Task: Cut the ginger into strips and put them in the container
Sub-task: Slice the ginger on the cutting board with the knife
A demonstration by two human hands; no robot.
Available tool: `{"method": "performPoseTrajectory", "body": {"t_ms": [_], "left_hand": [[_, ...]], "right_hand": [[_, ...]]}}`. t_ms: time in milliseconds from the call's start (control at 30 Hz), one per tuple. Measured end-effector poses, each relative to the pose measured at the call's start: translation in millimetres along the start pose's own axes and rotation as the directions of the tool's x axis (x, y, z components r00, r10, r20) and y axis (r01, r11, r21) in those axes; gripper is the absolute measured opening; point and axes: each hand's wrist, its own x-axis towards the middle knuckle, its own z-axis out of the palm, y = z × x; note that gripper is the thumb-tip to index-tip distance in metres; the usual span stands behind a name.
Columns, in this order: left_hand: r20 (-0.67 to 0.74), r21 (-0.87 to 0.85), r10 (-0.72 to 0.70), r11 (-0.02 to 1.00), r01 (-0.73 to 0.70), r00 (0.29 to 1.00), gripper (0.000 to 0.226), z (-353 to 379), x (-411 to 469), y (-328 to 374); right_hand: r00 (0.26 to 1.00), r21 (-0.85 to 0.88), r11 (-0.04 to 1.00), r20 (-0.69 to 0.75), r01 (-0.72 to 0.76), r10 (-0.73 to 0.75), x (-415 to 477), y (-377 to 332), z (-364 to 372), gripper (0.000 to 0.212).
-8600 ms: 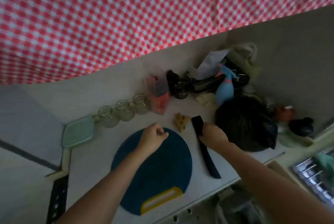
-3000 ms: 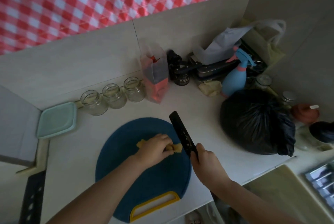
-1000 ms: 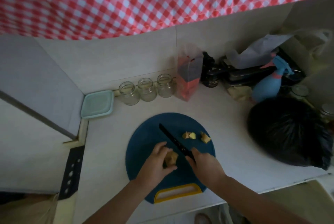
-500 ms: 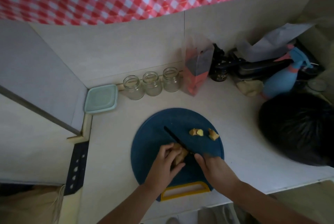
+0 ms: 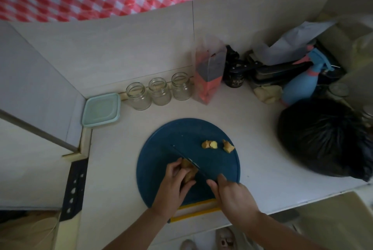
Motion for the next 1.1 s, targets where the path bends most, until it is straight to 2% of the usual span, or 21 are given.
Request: {"method": "performPoseTrajectory", "body": {"t_ms": [133, 200, 233, 367, 500, 600, 733, 800, 867, 1000, 1100], "left_hand": [[0.014, 0.002, 0.0, 1.0, 0.0, 1.0, 0.047, 0, 0, 1], [0.017, 0.009, 0.008, 1.0, -0.008, 1.0, 0.048, 1, -1, 1], [0.018, 0.009, 0.013, 1.0, -0.013, 1.0, 0.048, 1, -1, 1], [0.001, 0.009, 0.01, 1.0, -0.01, 1.0, 0.042, 3, 0, 2], [-0.023, 0.014, -0.004, 1.0, 0.004, 1.0, 0.029, 6, -4, 1], [-0.009, 0.033, -0.018, 0.999, 0.018, 1.0, 0.027, 10, -4, -3], [-0.004, 0.074, -0.005, 0.997, 0.006, 1.0, 0.029, 10, -2, -7], [0.007, 0.068, -0.011, 0.998, 0.01, 1.0, 0.03, 9, 0, -7], [0.027, 0.035, -0.029, 0.999, 0.028, 0.999, 0.03, 9, 2, -7], [0.056, 0.0, -0.025, 1.0, 0.025, 0.998, 0.028, 7, 4, -9], [0.064, -0.007, -0.029, 1.0, 0.029, 0.998, 0.028, 8, 5, -12]], "right_hand": [[0.998, -0.052, 0.998, -0.062, 0.019, -0.022, -4, 3, 7, 0.077], [0.998, -0.056, 0.998, -0.055, 0.01, -0.014, -5, 5, 10, 0.087], [0.999, -0.047, 0.999, -0.045, 0.007, -0.009, -6, 5, 10, 0.083], [1.0, -0.012, 1.0, -0.004, 0.021, -0.021, -5, 6, 6, 0.048], [1.0, 0.037, 0.999, 0.0, 0.015, -0.015, -3, 10, 3, 0.037], [1.0, 0.057, 0.998, 0.005, 0.018, -0.019, 1, 13, 4, 0.041], [1.0, 0.029, 0.999, 0.014, 0.028, -0.028, 4, 16, 5, 0.07], [0.999, 0.052, 0.999, 0.047, 0.0, -0.002, 7, 16, 3, 0.075], [0.997, 0.087, 0.996, 0.072, -0.024, 0.018, 10, 14, 0, 0.072], [0.991, 0.134, 0.989, 0.127, -0.06, 0.043, 12, 10, -3, 0.045], [0.989, 0.174, 0.98, 0.134, -0.093, 0.07, 13, 8, -4, 0.045]]}}
